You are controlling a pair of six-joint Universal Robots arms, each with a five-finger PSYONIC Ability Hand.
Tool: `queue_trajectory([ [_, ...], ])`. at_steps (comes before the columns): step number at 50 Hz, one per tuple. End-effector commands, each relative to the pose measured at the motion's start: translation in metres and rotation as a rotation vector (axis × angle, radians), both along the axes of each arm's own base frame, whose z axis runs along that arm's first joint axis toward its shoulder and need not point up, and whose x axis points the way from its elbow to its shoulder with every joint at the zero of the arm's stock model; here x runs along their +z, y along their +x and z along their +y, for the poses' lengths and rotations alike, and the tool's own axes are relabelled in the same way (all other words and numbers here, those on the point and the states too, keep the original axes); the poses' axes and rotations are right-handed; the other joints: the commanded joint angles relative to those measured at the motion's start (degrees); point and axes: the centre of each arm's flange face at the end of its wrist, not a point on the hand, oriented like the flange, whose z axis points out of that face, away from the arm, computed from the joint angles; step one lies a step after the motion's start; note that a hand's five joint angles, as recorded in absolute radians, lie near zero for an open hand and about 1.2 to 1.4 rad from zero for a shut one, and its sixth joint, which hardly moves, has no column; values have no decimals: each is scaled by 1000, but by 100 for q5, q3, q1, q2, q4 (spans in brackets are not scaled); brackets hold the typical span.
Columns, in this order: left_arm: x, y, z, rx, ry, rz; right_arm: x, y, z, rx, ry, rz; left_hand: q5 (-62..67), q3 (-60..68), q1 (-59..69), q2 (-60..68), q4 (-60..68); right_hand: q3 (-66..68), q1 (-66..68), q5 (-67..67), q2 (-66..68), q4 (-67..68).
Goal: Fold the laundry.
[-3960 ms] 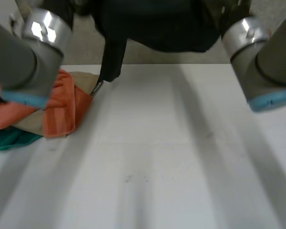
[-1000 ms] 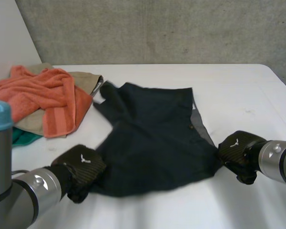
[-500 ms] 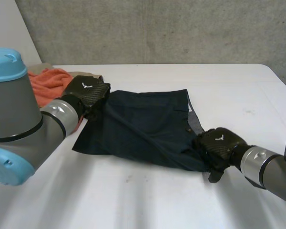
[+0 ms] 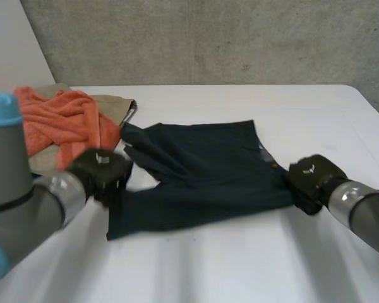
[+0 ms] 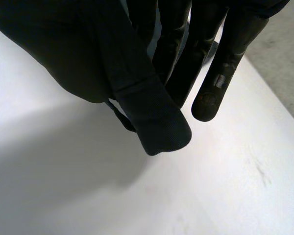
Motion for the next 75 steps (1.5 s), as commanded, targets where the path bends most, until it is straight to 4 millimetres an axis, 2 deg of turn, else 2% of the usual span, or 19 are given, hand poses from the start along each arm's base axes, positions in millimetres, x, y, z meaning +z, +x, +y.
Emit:
queue_trajectory([
  [1, -13, 14, 76, -202, 228, -118, 18, -25, 55, 104, 272, 229, 1354, 1197, 1497, 1173, 1127, 1271, 2585, 1344, 1282, 1197],
  [6, -21, 14, 91, -254, 274, -130, 19, -25, 47, 67, 227, 202, 1354, 1197, 1497, 1173, 1127, 1271, 2585, 1344, 1282, 1197],
  [11, -20, 8, 79, -254, 222, -115, 20, -23, 36, 33, 175, 147, 1354, 1197, 1497, 1173, 1127, 1271, 2585, 1344, 1282, 1197],
  [19, -15, -9, 17, -151, -19, -92, 22, -14, 11, 13, 101, 115, 1354, 1197, 1497, 1173, 1127, 1271, 2585, 1344, 1282, 1197],
  [24, -6, -24, -27, -77, -155, -77, 36, -1, -23, -11, -14, 40, 1354, 1197, 1497, 1173, 1127, 1271, 2585, 1344, 1282, 1197],
  [28, 23, -45, -70, -51, -348, 9, 73, 21, -58, -16, -231, -82, 1354, 1197, 1497, 1173, 1127, 1271, 2585, 1344, 1282, 1197],
  [31, 71, -63, -106, -26, -602, 133, 108, 33, -81, -30, -410, -166, 1354, 1197, 1497, 1173, 1127, 1271, 2585, 1344, 1282, 1197],
  [32, 105, -68, -119, -4, -756, 210, 137, 38, -94, -45, -556, -228, 1354, 1197, 1497, 1173, 1127, 1271, 2585, 1344, 1282, 1197],
  [37, 202, -64, -129, 103, -1193, 441, 225, 49, -109, -53, -1003, -447, 1354, 1197, 1497, 1173, 1127, 1271, 2585, 1344, 1282, 1197],
  [40, 233, -61, -123, 136, -1344, 535, 259, 51, -104, -49, -1189, -540, 1354, 1197, 1497, 1173, 1127, 1271, 2585, 1344, 1282, 1197],
  [42, 235, -59, -124, 142, -1350, 542, 262, 53, -102, -44, -1196, -546, 1354, 1197, 1497, 1173, 1127, 1271, 2585, 1344, 1282, 1197],
  [46, 216, -60, -125, 128, -1240, 523, 248, 61, -101, -27, -1123, -528, 1354, 1197, 1497, 1173, 1127, 1271, 2585, 1344, 1282, 1197],
  [54, 142, -55, -119, 105, -968, 465, 191, 65, -107, -30, -939, -454, 1354, 1197, 1497, 1173, 1127, 1271, 2585, 1344, 1282, 1197],
  [58, 96, -54, -113, 99, -840, 403, 134, 66, -112, -36, -779, -386, 1354, 1197, 1497, 1173, 1127, 1271, 2585, 1344, 1282, 1197],
  [59, 71, -54, -110, 95, -772, 369, 104, 67, -111, -35, -691, -347, 1354, 1197, 1497, 1173, 1127, 1271, 2585, 1344, 1282, 1197],
  [62, 40, -55, -99, 77, -687, 325, 47, 65, -106, -39, -518, -259, 1354, 1197, 1497, 1173, 1127, 1271, 2585, 1344, 1282, 1197],
  [66, -25, -61, -78, 9, -515, 242, -2, 65, -87, -30, -348, -154, 1354, 1197, 1497, 1173, 1127, 1271, 2585, 1344, 1282, 1197],
  [70, -63, -55, -54, -39, -378, 180, -16, 58, -67, -36, -236, -99, 1354, 1197, 1497, 1173, 1127, 1271, 2585, 1344, 1282, 1197],
  [75, -52, -36, -27, -40, -304, 125, -12, 47, -38, -29, -129, -46, 1354, 1197, 1497, 1173, 1127, 1271, 2585, 1344, 1282, 1197],
])
